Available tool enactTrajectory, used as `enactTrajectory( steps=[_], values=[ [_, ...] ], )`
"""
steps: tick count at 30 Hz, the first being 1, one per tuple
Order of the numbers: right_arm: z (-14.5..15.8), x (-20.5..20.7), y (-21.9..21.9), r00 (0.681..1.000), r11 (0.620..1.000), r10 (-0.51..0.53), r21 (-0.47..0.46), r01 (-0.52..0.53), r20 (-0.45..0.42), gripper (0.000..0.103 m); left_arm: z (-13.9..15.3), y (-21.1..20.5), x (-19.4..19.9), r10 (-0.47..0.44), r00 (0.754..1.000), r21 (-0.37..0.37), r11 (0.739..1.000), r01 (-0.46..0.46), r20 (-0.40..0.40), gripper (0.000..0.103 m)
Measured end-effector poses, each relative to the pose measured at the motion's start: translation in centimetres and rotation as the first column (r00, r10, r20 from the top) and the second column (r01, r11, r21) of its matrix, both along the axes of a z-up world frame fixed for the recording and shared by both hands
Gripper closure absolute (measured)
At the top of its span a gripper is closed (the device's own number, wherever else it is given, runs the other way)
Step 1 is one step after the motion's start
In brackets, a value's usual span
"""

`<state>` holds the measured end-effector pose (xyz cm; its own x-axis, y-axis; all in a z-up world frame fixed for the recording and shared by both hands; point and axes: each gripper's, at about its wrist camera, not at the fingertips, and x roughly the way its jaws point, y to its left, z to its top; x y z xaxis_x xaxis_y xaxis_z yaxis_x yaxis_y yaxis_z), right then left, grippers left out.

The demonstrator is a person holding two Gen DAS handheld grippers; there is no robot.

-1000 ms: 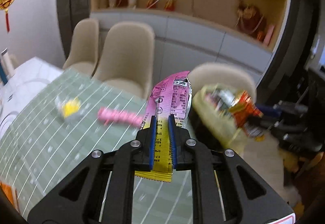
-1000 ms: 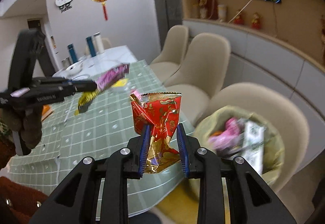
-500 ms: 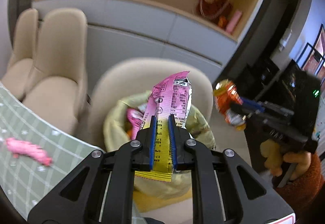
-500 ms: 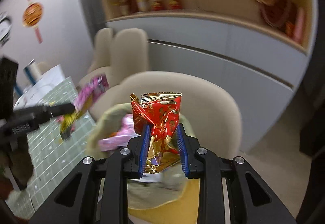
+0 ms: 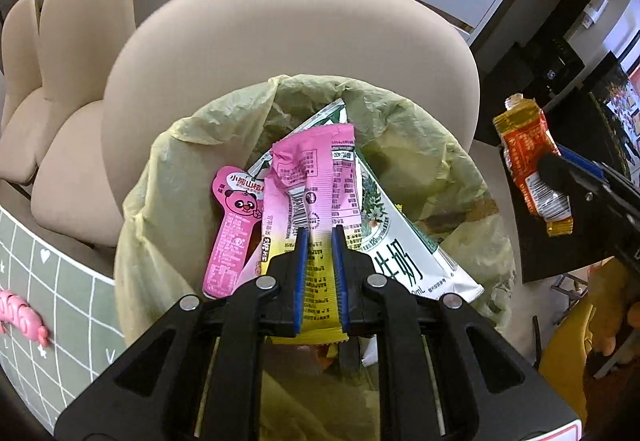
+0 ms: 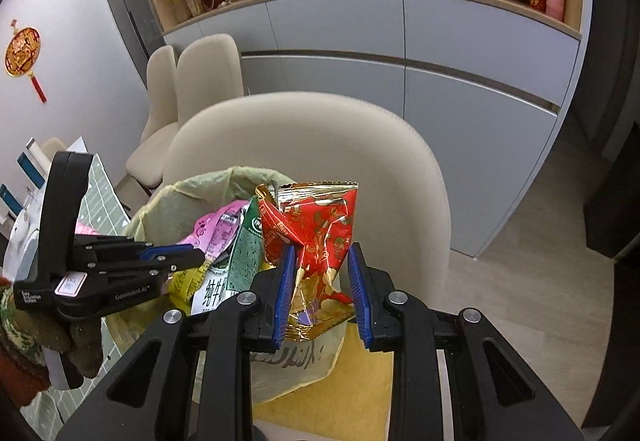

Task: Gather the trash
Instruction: 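Carry the wrapper and snack bag over the yellow trash bag, then open the left tool to drop the wrapper while the right drops the snack bag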

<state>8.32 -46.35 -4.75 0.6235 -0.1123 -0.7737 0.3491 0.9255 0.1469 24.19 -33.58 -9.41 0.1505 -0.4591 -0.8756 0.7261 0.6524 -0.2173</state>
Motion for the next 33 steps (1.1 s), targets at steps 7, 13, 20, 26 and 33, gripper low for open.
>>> enactTrajectory(
  steps=[7, 13, 20, 26, 33],
  values=[
    [0.2, 0.5, 0.2, 1.000, 1.000, 0.001, -0.005, -0.001, 0.000, 0.077, 0.6, 1.4, -0.2, -0.019, 0.999, -0.085, 0.996, 0.016, -0.041, 0.071],
    [0.7, 1.4, 2.1, 0.998, 0.998, 0.058, -0.002, -0.058, 0.028, 0.077, 4.9, 6.5, 0.3, 0.063, 0.997, -0.265, 0.961, -0.073, -0.047, 0.053],
    [0.7, 4.4, 6.6, 0.975, 0.975, 0.217, 0.034, -0.219, 0.051, 0.077, 7.5, 12.2, 0.5, 0.253, 0.965, -0.270, 0.936, -0.227, 0.068, 0.048],
    [-2.9, 8.2, 10.7, 0.919, 0.919, 0.387, 0.109, -0.378, -0.075, 0.077, 7.1, 15.1, 0.7, 0.312, 0.949, -0.258, 0.922, -0.290, 0.046, 0.048],
    [-6.7, 9.2, 9.9, 0.915, 0.926, 0.365, 0.174, -0.336, -0.175, 0.076, 5.9, 16.5, 0.2, 0.341, 0.939, -0.239, 0.916, -0.324, 0.034, 0.048]
  ],
)
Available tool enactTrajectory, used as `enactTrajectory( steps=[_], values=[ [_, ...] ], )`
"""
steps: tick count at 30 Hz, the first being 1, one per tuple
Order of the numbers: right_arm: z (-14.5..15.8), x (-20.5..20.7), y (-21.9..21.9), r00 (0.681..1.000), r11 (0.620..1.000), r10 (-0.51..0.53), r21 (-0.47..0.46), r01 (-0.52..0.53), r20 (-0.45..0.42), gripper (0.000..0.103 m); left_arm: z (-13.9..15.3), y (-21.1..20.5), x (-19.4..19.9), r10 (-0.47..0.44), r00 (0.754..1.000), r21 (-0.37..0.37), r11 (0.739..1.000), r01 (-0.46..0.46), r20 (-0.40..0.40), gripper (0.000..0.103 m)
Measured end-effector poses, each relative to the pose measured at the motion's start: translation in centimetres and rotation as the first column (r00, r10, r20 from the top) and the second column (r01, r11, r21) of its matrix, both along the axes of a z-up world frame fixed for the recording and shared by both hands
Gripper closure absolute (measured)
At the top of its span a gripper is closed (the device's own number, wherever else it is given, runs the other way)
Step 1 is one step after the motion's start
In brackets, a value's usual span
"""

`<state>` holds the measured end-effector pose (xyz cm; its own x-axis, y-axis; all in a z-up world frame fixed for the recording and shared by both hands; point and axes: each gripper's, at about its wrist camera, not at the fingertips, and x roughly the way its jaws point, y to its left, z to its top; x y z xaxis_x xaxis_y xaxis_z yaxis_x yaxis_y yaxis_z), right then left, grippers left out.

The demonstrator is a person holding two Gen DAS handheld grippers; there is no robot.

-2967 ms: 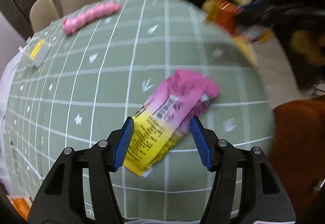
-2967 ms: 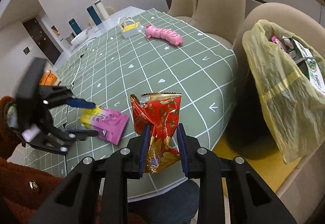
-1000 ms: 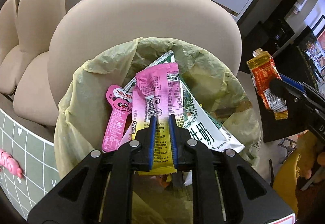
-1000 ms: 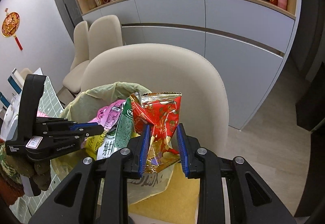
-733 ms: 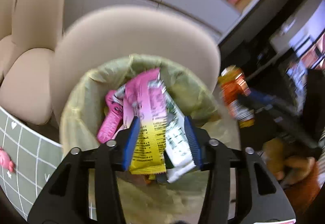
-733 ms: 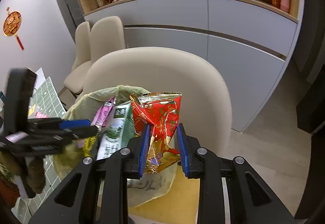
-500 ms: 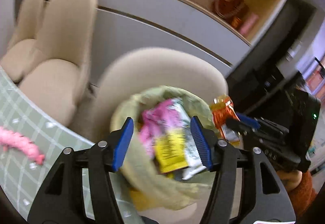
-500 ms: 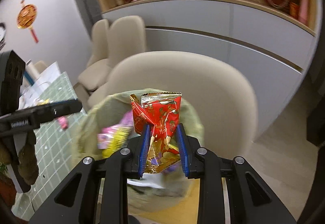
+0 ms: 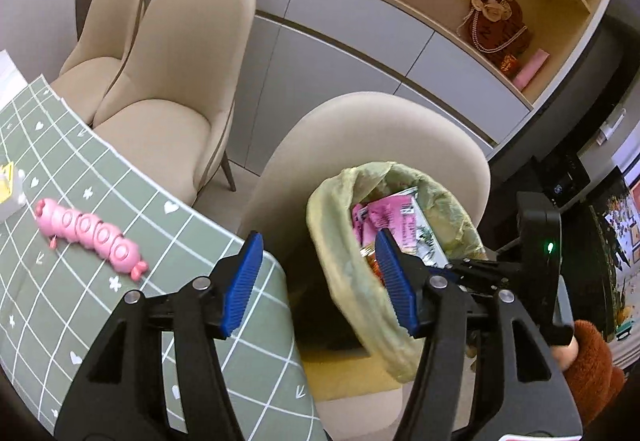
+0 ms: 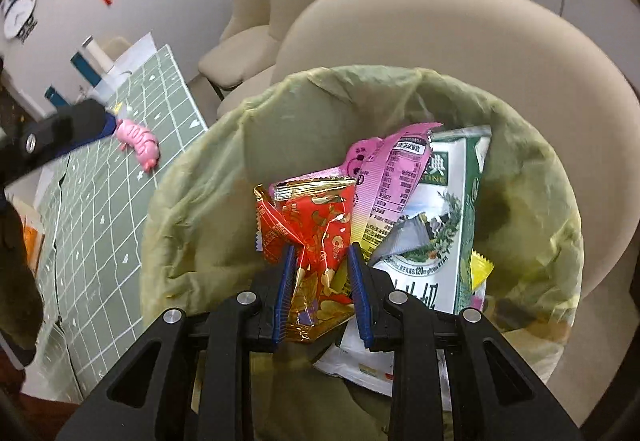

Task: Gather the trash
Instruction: 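Open the left tool to drop the wrapper while the right drops the snack bag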

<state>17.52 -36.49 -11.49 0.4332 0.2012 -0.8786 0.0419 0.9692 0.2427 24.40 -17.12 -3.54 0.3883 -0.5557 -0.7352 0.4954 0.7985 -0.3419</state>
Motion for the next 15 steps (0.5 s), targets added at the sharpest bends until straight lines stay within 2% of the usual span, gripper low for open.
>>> enactTrajectory(
  steps=[5, 12, 13, 14, 15],
  values=[
    [-0.5, 0.4, 0.5, 1.000, 0.999, -0.004, -0.035, 0.004, 0.000, 0.077, -1.1, 0.7, -0.1, 0.012, 1.000, 0.009, 1.000, -0.012, -0.028, 0.048],
    [-0.1, 0.2, 0.6, 0.999, 0.999, -0.030, -0.021, 0.030, 0.018, 0.074, -1.5, 1.5, -1.0, 0.019, 0.999, 0.015, 1.000, -0.019, -0.031, 0.048],
    [0.1, 0.0, 0.4, 0.999, 0.999, -0.037, -0.011, 0.037, 0.024, 0.070, -1.4, 1.6, -1.2, 0.023, 0.999, 0.016, 1.000, -0.022, -0.027, 0.048],
    [0.3, -0.3, 0.2, 0.999, 0.999, -0.040, 0.009, 0.039, 0.030, 0.059, -1.3, 1.7, -1.4, 0.026, 0.999, 0.018, 1.000, -0.026, -0.021, 0.048],
    [0.8, -0.7, 0.3, 0.998, 0.999, -0.038, 0.028, 0.037, 0.043, 0.054, -1.2, 2.0, -1.8, 0.030, 0.999, 0.023, 0.999, -0.030, -0.011, 0.048]
  ],
)
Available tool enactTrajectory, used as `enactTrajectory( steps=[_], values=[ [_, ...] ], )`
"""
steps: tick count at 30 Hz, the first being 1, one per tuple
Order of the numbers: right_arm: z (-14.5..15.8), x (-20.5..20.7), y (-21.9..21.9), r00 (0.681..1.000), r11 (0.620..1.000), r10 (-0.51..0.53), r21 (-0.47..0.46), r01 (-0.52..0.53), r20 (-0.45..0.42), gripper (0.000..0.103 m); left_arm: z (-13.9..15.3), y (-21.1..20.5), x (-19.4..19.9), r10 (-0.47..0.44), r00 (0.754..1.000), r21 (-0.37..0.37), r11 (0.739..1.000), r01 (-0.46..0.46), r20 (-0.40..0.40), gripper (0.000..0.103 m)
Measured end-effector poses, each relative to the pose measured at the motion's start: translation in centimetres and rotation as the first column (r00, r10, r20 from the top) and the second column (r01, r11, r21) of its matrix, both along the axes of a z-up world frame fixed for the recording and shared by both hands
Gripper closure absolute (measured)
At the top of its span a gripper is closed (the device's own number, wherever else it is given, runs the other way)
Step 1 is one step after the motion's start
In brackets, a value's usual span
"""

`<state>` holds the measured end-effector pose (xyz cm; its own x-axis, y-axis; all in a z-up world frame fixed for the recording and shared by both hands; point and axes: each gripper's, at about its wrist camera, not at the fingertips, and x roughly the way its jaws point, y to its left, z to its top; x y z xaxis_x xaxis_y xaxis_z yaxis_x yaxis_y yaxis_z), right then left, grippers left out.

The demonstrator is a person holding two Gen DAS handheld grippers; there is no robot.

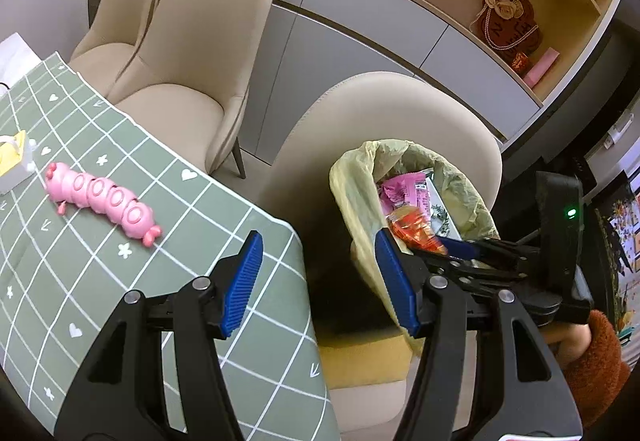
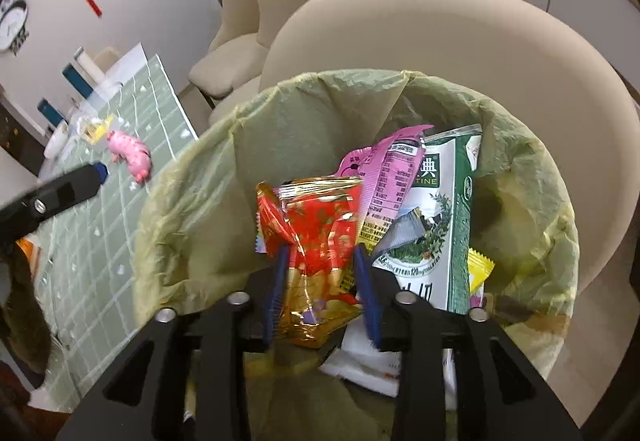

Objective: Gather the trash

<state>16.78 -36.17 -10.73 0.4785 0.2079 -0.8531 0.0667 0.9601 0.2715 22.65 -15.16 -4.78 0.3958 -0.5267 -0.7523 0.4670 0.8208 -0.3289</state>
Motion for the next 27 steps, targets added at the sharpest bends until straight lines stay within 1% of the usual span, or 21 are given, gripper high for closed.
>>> enactTrajectory(
  steps=[1, 5, 12, 16, 18, 19, 20, 22, 24, 27],
  values=[
    [0.4, -0.4, 0.2, 1.000, 1.000, -0.001, -0.005, 0.001, 0.014, 0.053, 0.1, 0.2, -0.4, 0.003, 1.000, 0.010, 1.000, -0.003, 0.012, 0.048],
    [2.1, -2.5, 1.3, 0.998, 0.999, -0.005, -0.054, 0.009, 0.070, 0.052, 0.4, 1.3, -2.1, 0.011, 0.999, 0.036, 0.999, -0.013, 0.045, 0.045],
    [4.6, -6.8, 1.9, 0.985, 0.993, -0.073, -0.079, 0.086, 0.155, 0.052, 1.1, 4.0, -5.8, 0.050, 0.996, 0.051, 0.997, -0.053, 0.072, 0.041],
    [6.0, -10.0, 2.8, 0.974, 0.992, -0.108, -0.036, 0.117, 0.197, 0.052, 2.1, 5.6, -8.7, 0.085, 0.987, 0.060, 0.994, -0.094, 0.137, 0.036],
    [6.6, -11.9, 3.9, 0.970, 0.994, -0.107, -0.009, 0.112, 0.217, 0.052, 2.4, 6.3, -10.4, 0.094, 0.980, 0.068, 0.992, -0.107, 0.174, 0.031],
    [6.9, -12.6, 4.4, 0.968, 0.994, -0.104, -0.008, 0.108, 0.228, 0.052, 2.5, 6.7, -11.1, 0.090, 0.979, 0.073, 0.992, -0.105, 0.181, 0.027],
    [7.2, -13.6, 5.2, 0.966, 0.994, -0.099, -0.012, 0.105, 0.241, 0.052, 2.5, 7.2, -11.8, 0.083, 0.980, 0.078, 0.992, -0.099, 0.183, 0.024],
    [8.1, -15.6, 6.9, 0.958, 0.995, -0.082, -0.033, 0.095, 0.274, 0.052, 2.7, 8.5, -13.5, 0.063, 0.980, 0.104, 0.991, -0.084, 0.190, 0.020],
    [8.9, -17.4, 8.6, 0.953, 0.995, -0.064, -0.053, 0.084, 0.297, 0.052, 3.3, 10.1, -15.2, 0.058, 0.974, 0.139, 0.986, -0.090, 0.220, 0.019],
    [9.3, -19.5, 10.5, 0.950, 0.995, -0.063, -0.051, 0.083, 0.305, 0.052, 4.3, 12.4, -17.6, 0.060, 0.964, 0.164, 0.981, -0.104, 0.257, 0.019]
  ],
)
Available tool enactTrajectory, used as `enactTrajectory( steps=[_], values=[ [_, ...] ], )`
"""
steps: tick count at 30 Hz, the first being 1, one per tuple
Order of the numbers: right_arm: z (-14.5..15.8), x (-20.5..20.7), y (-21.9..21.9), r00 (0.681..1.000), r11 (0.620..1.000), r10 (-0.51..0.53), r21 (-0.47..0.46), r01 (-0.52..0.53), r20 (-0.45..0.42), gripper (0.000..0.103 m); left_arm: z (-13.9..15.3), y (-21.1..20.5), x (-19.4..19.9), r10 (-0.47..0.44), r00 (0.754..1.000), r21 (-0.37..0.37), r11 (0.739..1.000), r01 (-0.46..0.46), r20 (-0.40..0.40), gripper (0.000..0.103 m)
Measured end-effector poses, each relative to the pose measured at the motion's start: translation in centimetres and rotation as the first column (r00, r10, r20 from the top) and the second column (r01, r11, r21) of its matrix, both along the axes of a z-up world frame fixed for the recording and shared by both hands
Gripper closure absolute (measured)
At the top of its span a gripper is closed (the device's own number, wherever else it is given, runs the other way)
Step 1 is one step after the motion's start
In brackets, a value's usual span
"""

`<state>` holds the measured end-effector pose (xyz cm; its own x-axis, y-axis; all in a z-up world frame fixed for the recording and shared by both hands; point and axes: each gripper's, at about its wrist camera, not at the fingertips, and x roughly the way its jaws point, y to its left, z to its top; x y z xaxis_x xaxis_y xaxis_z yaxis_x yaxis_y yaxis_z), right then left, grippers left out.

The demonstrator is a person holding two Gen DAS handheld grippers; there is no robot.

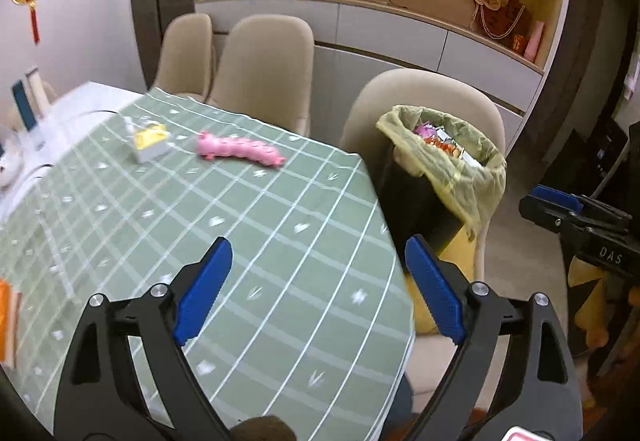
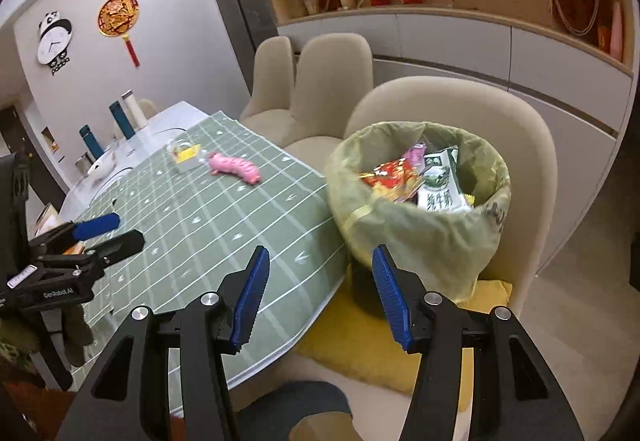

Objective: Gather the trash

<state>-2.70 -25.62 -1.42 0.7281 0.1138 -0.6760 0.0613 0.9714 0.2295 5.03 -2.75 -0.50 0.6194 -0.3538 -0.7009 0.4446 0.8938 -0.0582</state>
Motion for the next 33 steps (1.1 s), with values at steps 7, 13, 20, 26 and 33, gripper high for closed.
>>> enactTrajectory(
  steps=[7, 13, 20, 26, 33],
  values=[
    [0.1, -3.7, 3.9, 1.000, 0.999, 0.023, 0.047, -0.023, 0.006, 0.052, 0.4, 2.4, -4.2, 0.039, 0.999, 0.050, 0.998, -0.039, -0.002, 0.019],
    [1.4, -5.6, 5.2, 0.995, 0.997, -0.065, -0.036, 0.068, 0.070, 0.052, 1.4, 3.4, -5.4, 0.087, 0.993, 0.083, 0.992, -0.094, 0.078, 0.021],
    [1.1, -6.5, 5.4, 0.993, 0.990, -0.100, -0.095, 0.106, 0.062, 0.052, 1.2, 2.9, -5.8, 0.048, 0.996, 0.084, 0.995, -0.054, 0.077, 0.021],
    [1.4, -6.8, 5.4, 0.991, 0.987, -0.103, -0.115, 0.111, 0.080, 0.052, 1.4, 2.4, -6.3, 0.025, 0.995, 0.087, 0.996, -0.033, 0.091, 0.021],
    [1.5, -7.0, 5.5, 0.991, 0.987, -0.096, -0.118, 0.106, 0.089, 0.052, 1.5, 2.6, -6.3, 0.037, 0.995, 0.090, 0.995, -0.045, 0.094, 0.021]
  ],
)
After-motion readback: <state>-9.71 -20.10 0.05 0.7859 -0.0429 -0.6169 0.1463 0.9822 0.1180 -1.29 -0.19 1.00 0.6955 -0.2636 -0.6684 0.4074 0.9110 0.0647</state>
